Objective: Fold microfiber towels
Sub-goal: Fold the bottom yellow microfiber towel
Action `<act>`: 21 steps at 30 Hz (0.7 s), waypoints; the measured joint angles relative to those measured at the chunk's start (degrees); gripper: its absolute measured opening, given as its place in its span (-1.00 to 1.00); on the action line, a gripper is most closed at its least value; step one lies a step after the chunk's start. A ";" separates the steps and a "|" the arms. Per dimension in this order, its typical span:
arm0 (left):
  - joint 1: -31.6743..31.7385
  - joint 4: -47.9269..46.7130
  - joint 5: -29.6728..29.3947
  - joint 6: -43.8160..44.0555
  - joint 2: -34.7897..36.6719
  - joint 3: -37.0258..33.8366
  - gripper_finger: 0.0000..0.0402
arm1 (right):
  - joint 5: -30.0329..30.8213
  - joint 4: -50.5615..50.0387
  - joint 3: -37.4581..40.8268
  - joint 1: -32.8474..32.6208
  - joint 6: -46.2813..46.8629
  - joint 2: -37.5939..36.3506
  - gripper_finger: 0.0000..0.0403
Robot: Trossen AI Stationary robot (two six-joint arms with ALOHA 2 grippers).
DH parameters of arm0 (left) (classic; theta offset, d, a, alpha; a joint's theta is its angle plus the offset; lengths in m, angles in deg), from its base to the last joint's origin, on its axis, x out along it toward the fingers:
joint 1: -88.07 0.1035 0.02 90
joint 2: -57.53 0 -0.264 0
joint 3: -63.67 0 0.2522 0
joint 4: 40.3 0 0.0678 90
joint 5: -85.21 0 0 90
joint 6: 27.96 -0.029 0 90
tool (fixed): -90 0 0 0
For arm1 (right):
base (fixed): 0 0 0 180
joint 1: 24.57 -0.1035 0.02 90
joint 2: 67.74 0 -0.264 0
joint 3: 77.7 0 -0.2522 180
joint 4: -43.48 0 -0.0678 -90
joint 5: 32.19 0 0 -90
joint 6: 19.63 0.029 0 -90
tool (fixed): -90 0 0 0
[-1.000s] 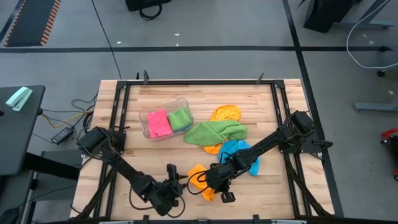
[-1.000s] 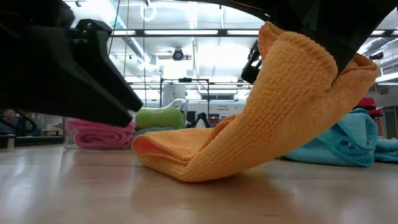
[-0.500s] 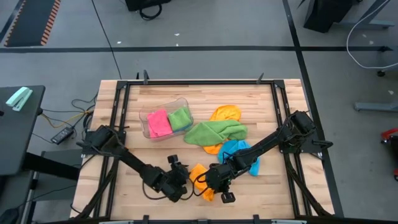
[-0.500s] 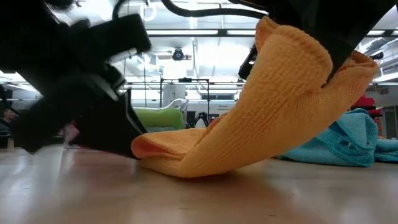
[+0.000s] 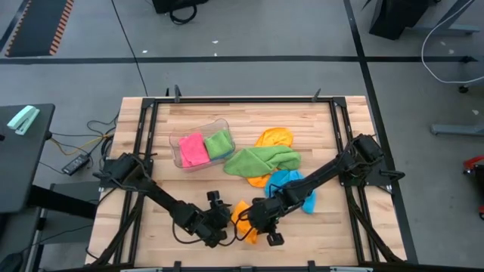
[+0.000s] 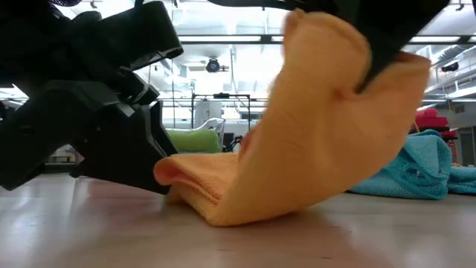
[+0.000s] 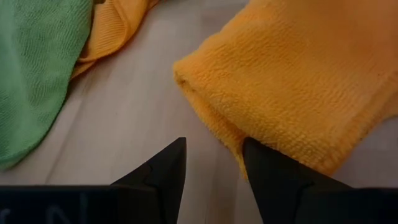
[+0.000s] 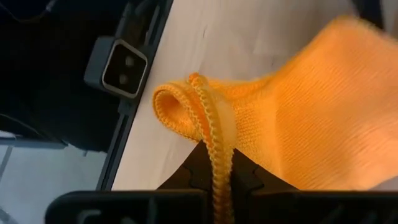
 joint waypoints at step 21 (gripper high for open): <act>-0.17 0.09 -0.76 -0.32 0.00 -0.09 -0.14 | 3.46 7.71 0.00 3.37 -7.38 3.61 -0.88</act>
